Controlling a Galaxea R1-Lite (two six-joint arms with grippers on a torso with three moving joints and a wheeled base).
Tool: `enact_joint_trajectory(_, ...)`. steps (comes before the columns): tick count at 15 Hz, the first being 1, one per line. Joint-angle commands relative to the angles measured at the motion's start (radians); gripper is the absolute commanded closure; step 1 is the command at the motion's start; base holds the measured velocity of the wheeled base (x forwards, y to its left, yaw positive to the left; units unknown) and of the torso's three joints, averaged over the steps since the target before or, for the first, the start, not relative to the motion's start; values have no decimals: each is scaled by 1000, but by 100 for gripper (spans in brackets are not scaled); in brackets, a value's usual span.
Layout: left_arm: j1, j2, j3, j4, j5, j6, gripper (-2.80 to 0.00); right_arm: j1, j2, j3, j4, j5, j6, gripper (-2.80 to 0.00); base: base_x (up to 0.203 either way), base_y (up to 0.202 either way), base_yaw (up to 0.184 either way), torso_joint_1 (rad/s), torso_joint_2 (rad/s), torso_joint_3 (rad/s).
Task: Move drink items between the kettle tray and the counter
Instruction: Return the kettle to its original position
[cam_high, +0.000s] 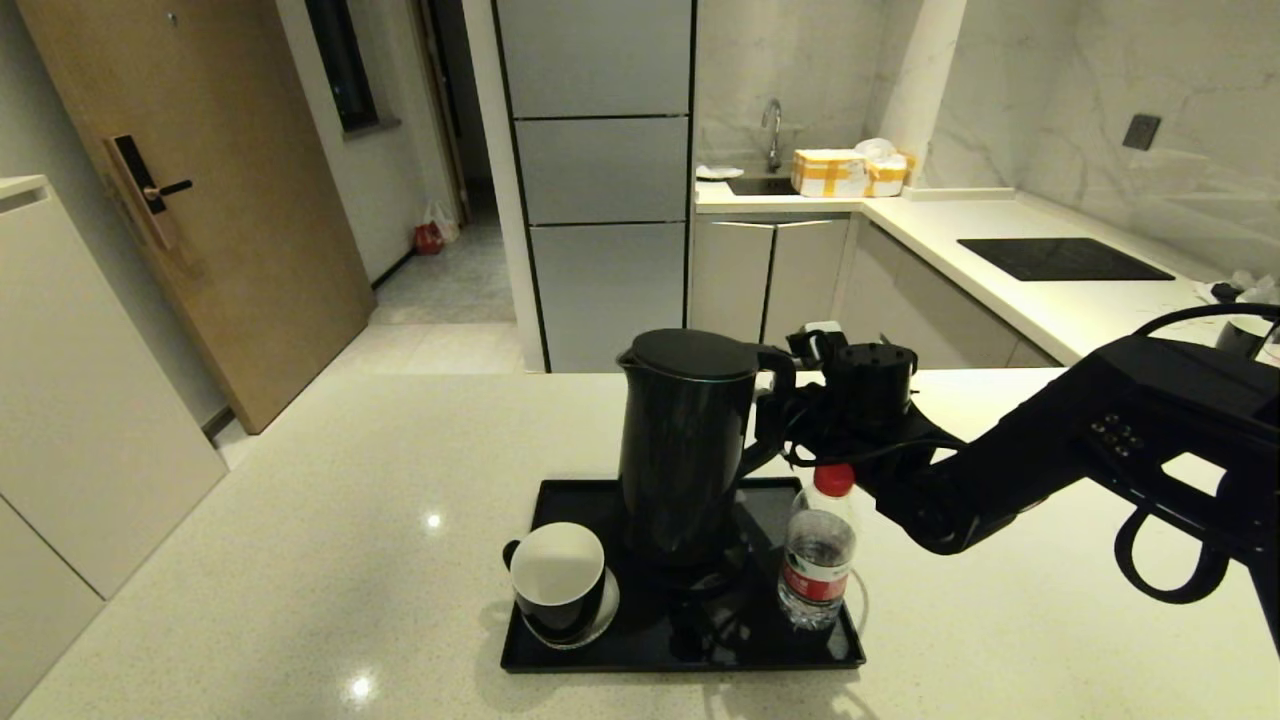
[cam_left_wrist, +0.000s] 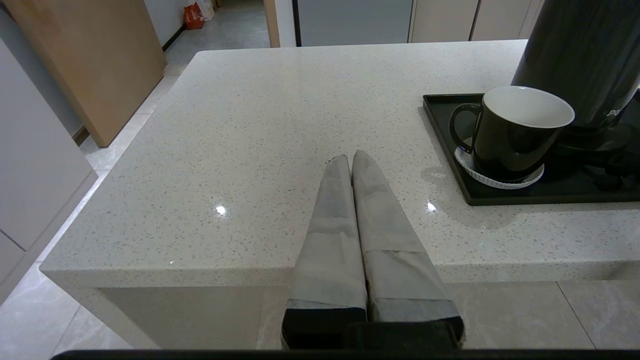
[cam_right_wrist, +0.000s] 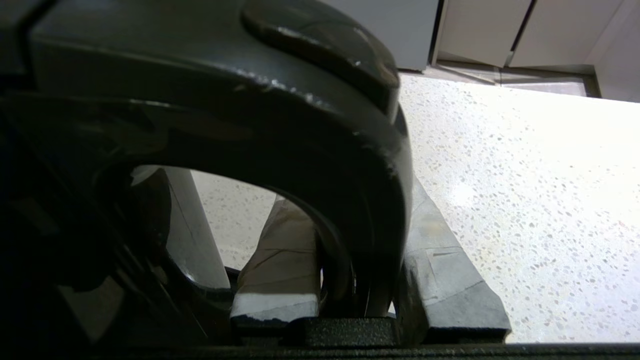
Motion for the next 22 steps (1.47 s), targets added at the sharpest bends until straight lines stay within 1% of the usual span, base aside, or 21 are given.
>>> enact_joint_trajectory(1, 0, 0, 0, 0, 0, 1, 0, -13, -2, 24, -9, 3, -7, 0, 0, 0, 0, 0, 0, 0)
enact_joint_trajectory(3, 0, -2, 0, 0, 0, 1, 0, -13, -3, 28, -49, 4, -9, 0, 0, 0, 0, 0, 0, 0)
enact_joint_trajectory(12, 0, 0, 0, 0, 0, 1, 0, -13, -40, 8, -40, -5, -8, 0, 0, 0, 0, 0, 0, 0)
enact_joint_trajectory(22, 0, -1, 0, 0, 0, 1, 0, -10, -60, 45, -44, 0, -8, 0, 0, 0, 0, 0, 0, 0)
